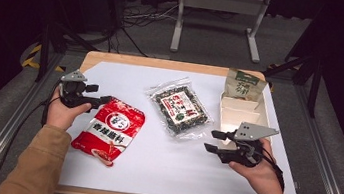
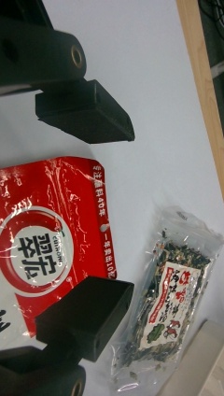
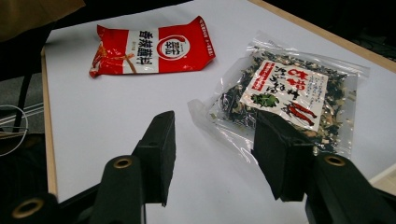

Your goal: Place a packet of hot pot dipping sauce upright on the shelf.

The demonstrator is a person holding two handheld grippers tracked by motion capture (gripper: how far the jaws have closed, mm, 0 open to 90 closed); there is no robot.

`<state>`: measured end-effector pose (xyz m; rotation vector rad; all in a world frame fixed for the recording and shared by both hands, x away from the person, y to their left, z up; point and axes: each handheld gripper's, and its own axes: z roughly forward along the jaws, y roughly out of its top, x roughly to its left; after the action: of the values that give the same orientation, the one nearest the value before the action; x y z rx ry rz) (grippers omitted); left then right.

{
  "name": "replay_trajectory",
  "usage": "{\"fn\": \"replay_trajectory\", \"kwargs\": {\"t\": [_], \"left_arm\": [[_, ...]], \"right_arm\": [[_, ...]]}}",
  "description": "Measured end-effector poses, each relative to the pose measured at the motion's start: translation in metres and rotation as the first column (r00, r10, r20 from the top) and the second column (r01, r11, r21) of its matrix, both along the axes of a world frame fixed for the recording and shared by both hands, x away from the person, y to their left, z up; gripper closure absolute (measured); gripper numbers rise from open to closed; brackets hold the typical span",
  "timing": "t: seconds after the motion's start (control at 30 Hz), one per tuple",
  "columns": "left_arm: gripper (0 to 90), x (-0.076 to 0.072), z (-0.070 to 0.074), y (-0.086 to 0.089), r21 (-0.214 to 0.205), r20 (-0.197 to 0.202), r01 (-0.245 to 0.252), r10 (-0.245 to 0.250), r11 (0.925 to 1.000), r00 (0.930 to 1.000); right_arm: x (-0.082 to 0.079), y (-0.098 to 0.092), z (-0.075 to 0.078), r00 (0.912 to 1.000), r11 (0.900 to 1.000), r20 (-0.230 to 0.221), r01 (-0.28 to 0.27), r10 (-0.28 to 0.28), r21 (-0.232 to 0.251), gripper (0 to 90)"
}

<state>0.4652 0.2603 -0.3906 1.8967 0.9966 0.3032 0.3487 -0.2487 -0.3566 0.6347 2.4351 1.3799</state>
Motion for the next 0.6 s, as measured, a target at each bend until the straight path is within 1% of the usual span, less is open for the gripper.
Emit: {"fn": "replay_trajectory", "kwargs": {"t": [0.07,0.1,0.13,0.2,0.23,0.33,0.37,0.4,0.43,0.6], "left_arm": [[26.1,0.006,-0.004,0.003,-0.025,-0.012,-0.005,0.005,0.9997,0.9999],[26.2,0.007,-0.005,0.003,-0.028,-0.013,-0.014,0.014,0.9995,0.9998],[26.8,0.01,-0.008,0.004,-0.029,-0.023,-0.013,0.012,0.9995,0.9997],[27.0,0.016,-0.01,0.005,0.013,-0.042,-0.006,0.006,0.9999,0.9991],[27.3,0.018,-0.01,0.004,0.019,-0.043,-0.008,0.009,0.9998,0.999],[27.9,0.022,-0.009,0.001,0.03,-0.044,0.006,-0.005,0.9995,0.999],[28.0,0.024,-0.008,0.0,0.038,-0.035,0.011,-0.01,0.9992,0.9993],[28.7,0.025,-0.009,-0.001,0.035,-0.028,0.013,-0.012,0.9993,0.9995],[29.1,0.026,-0.011,-0.003,0.041,-0.023,0.012,-0.011,0.9991,0.9997],[28.9,0.034,-0.023,-0.005,0.06,-0.037,0.024,-0.022,0.9979,0.9991]], "right_arm": [[0.0,0.0,-0.001,0.9999,1.0,-0.01,-0.004,0.004,0.0,48.7],[0.0,0.001,-0.001,0.9999,1.0,-0.014,-0.006,0.006,0.002,48.7],[0.001,0.001,-0.001,0.9998,1.0,-0.017,-0.008,0.008,0.001,48.7],[0.001,0.001,-0.002,0.9998,1.0,-0.019,-0.008,0.008,-0.001,48.7],[0.002,0.001,-0.002,0.9998,1.0,-0.018,-0.008,0.008,-0.002,48.7],[0.002,0.001,-0.003,0.9998,0.9999,-0.02,-0.009,0.009,-0.004,48.6],[0.002,0.002,-0.003,0.9997,0.9999,-0.021,-0.011,0.011,-0.005,48.5],[0.002,0.002,-0.004,0.9997,0.9999,-0.021,-0.011,0.011,-0.006,48.4],[0.002,0.002,-0.004,0.9997,0.9999,-0.021,-0.011,0.011,-0.005,48.3],[0.001,0.002,-0.004,0.9997,0.9999,-0.019,-0.017,0.017,-0.003,47.6]]}}
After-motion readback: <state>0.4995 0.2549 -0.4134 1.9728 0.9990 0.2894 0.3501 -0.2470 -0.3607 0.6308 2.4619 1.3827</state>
